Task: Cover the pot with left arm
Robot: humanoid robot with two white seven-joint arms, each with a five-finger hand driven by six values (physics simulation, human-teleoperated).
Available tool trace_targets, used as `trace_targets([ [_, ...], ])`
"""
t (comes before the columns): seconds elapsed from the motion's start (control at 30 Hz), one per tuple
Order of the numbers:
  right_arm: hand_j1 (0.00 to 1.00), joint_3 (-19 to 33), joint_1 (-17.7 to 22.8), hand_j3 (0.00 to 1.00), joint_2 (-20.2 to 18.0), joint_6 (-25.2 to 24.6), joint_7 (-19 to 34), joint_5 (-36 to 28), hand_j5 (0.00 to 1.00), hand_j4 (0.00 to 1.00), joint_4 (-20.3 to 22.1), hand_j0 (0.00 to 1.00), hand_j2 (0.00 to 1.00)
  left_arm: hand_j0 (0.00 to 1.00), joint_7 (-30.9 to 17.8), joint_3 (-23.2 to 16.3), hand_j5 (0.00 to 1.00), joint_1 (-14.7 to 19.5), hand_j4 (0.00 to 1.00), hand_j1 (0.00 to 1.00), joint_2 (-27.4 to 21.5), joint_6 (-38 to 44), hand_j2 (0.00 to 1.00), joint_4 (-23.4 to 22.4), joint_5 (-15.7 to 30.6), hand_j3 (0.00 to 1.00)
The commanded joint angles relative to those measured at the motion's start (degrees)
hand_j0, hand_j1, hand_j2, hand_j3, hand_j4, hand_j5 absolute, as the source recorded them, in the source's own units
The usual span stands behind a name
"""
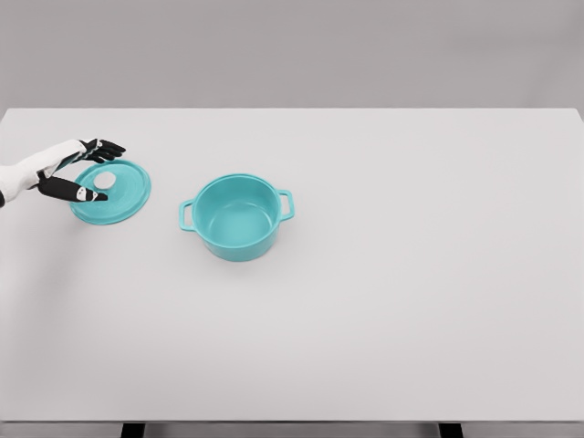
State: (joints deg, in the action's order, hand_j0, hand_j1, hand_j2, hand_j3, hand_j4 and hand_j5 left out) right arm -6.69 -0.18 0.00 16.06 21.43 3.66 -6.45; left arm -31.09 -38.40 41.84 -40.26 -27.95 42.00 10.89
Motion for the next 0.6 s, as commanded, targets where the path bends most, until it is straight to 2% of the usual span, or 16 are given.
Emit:
trace_targets([
  [0.0, 1.0, 0.01, 0.0, 1.0, 0.0, 0.03, 0.02, 0.03, 1.0, 1.0, -0.05, 1.0, 1.0, 0.83, -0.02, 0.17, 0.83, 0.0, 0.83, 0.83, 0.0, 0.09, 0.83, 0.01, 0.36, 0.83],
  [0.57, 1.0, 0.01, 0.0, 1.0, 0.0, 0.03, 0.02, 0.03, 1.0, 1.0, -0.05, 1.0, 1.0, 0.83, 0.42, 0.17, 0.83, 0.18, 0.83, 0.83, 0.35, 0.27, 0.83, -2.18, 0.36, 0.83],
])
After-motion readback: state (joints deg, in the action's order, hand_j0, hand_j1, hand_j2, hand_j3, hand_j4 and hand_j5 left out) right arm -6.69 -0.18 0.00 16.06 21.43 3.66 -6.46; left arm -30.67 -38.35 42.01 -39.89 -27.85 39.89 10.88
